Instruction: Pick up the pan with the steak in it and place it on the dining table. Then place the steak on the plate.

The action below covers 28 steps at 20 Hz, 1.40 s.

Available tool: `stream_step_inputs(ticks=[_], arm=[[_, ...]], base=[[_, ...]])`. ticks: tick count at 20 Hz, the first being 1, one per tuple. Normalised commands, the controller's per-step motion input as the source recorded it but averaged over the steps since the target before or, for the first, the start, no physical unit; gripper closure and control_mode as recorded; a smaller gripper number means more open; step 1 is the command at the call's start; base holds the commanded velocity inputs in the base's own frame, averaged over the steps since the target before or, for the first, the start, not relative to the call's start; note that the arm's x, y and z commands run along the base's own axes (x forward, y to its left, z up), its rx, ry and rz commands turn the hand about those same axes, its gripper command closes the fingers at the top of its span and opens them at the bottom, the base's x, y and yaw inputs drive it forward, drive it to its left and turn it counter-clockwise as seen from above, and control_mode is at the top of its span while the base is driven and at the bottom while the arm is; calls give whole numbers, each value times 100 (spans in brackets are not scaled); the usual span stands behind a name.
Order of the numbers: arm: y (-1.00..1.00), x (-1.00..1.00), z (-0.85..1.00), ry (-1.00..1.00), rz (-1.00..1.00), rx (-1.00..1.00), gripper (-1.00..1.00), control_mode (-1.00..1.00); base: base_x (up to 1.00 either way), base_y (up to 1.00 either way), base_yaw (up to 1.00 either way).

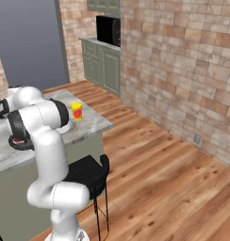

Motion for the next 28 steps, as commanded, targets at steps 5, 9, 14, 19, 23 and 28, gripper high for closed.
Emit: stream_step_inputs(ticks=[5, 9, 14, 19, 23, 28], arm=[[8, 23, -28, 0, -5, 0, -100, -100], [21, 39, -27, 0, -5, 0, -100, -100], [21, 39, -26, 0, -5, 0, -100, -100], [20, 26, -18, 0, -3, 0, -100, -100], [4, 1, -1, 0, 0, 0, -100, -100], [0, -9, -22, 2, 0, -1, -100, -100]], base=[[0, 0, 0], [0, 0, 0], [0, 0, 0], [0, 0, 0], [0, 0, 0], [0, 0, 0]])
